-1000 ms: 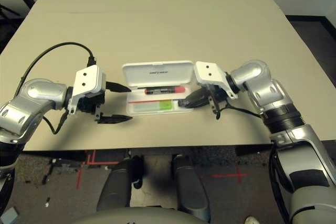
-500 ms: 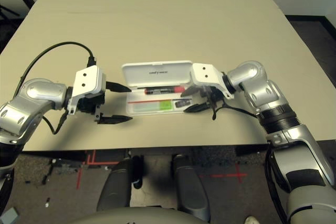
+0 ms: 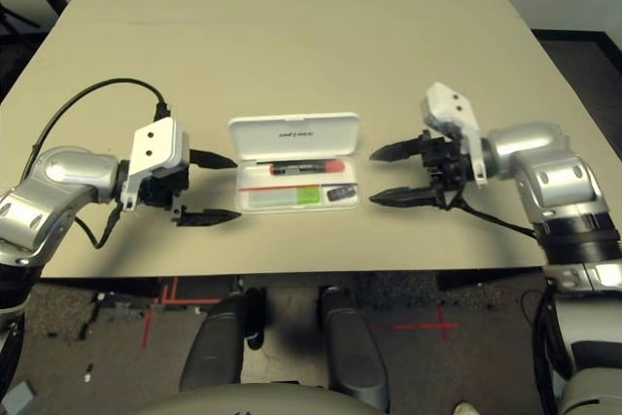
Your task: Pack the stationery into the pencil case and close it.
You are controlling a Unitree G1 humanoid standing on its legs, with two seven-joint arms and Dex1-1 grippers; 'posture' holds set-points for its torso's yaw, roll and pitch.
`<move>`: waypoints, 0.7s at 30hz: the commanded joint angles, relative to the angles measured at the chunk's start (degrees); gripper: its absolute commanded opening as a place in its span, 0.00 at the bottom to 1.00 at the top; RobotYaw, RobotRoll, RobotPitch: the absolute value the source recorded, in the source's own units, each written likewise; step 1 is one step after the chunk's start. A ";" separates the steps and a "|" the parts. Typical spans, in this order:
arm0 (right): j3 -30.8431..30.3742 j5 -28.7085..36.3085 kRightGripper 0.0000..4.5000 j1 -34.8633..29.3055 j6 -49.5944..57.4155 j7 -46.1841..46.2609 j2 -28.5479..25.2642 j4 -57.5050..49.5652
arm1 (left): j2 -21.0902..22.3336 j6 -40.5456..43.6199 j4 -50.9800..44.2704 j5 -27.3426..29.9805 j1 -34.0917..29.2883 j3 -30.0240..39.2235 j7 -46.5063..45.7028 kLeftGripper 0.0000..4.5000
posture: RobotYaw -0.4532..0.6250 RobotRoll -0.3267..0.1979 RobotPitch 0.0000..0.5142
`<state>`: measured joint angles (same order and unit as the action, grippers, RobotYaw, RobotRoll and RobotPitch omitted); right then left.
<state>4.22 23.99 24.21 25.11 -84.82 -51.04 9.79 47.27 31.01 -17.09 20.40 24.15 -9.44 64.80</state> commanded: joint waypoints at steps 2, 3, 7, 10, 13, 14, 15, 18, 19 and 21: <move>5.08 2.49 1.00 -6.29 1.12 1.91 -1.96 -2.12 | 0.09 0.16 0.57 0.71 -0.61 1.31 -0.12 1.00 | 0.38 0.62 0.41; 5.75 2.78 1.00 -7.24 1.23 2.28 -2.14 -2.34 | 0.09 0.16 0.73 0.74 -0.57 1.40 -0.12 1.00 | 0.38 0.62 0.41; 7.50 3.99 1.00 -9.54 1.42 3.90 -1.98 -3.58 | 0.04 0.40 1.61 0.92 -0.15 1.86 -0.25 1.00 | 0.37 0.62 0.40; 8.12 5.28 1.00 -9.90 1.83 5.48 -1.02 -5.02 | -0.03 0.29 2.84 0.78 0.06 2.28 -0.30 1.00 | 0.37 0.62 0.39; 8.22 6.30 1.00 -9.89 2.18 6.83 -0.47 -6.14 | -0.28 0.18 4.53 0.84 0.05 2.97 -0.39 1.00 | 0.36 0.62 0.39; 8.17 6.47 1.00 -9.96 2.33 7.15 -0.43 -6.44 | -0.31 0.20 5.33 0.87 0.09 3.31 -0.47 1.00 | 0.36 0.62 0.38; 8.11 6.59 1.00 -10.03 2.39 7.42 -0.41 -6.65 | -0.37 0.42 6.15 0.98 0.22 3.72 -0.68 0.96 | 0.36 0.62 0.38; 7.74 6.70 1.00 -9.91 2.17 8.08 -0.22 -6.91 | 0.67 1.89 9.41 -0.13 1.36 4.07 -1.42 0.79 | 0.36 0.62 0.38; 7.58 6.74 1.00 -9.76 2.14 8.35 -0.10 -7.00 | 0.86 1.85 11.51 -1.38 2.27 4.22 -2.46 0.69 | 0.36 0.62 0.38; 7.38 6.83 1.00 -9.57 2.16 8.70 0.03 -7.15 | 1.08 1.40 14.72 -3.27 3.75 4.21 -3.85 0.52 | 0.36 0.62 0.38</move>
<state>11.85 30.26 14.97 26.87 -76.50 -51.13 3.77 47.84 32.37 -4.80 18.88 27.13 -5.41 61.97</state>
